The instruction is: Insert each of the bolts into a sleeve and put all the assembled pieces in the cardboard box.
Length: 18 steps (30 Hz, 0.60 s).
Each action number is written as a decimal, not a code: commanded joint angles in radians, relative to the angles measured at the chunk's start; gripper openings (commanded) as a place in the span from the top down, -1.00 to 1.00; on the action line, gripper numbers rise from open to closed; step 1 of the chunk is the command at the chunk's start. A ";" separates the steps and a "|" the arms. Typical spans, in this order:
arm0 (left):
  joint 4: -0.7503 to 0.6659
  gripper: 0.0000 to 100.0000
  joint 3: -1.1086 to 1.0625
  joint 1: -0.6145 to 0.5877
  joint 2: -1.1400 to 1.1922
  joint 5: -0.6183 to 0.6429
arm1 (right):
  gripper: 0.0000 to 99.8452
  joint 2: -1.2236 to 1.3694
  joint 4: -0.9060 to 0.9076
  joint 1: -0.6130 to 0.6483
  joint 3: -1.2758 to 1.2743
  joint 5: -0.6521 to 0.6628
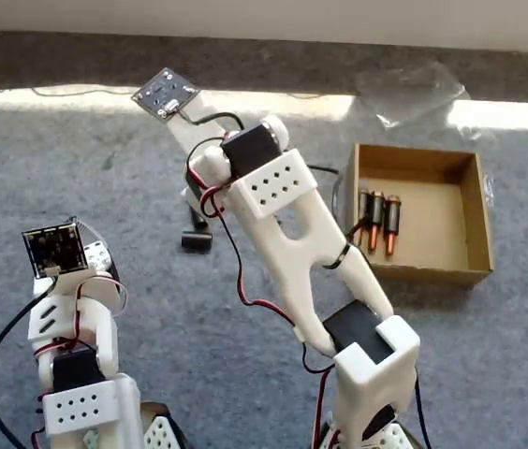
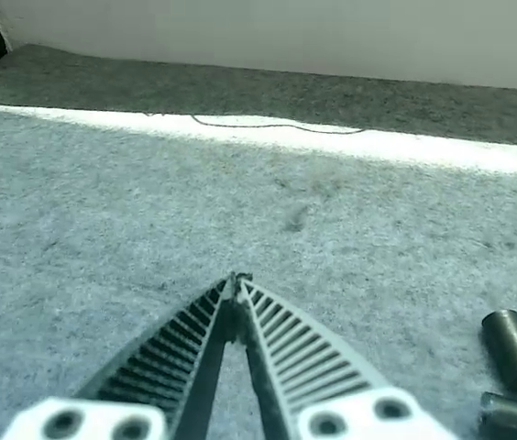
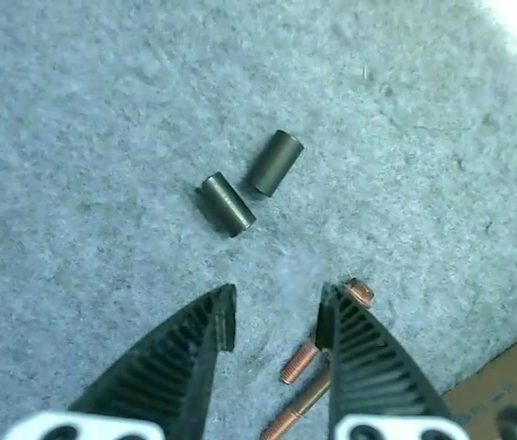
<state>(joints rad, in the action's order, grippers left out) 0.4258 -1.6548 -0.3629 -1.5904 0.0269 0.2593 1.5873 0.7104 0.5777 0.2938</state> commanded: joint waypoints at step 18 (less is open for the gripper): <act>0.000 0.96 0.007 -0.019 -0.010 -0.005 | 0.73 0.226 -0.137 -0.007 0.054 0.253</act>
<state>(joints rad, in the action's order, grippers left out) 0.4258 -1.6548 -0.3675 -1.5904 0.0269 0.4772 1.5213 0.7104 0.5792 0.4703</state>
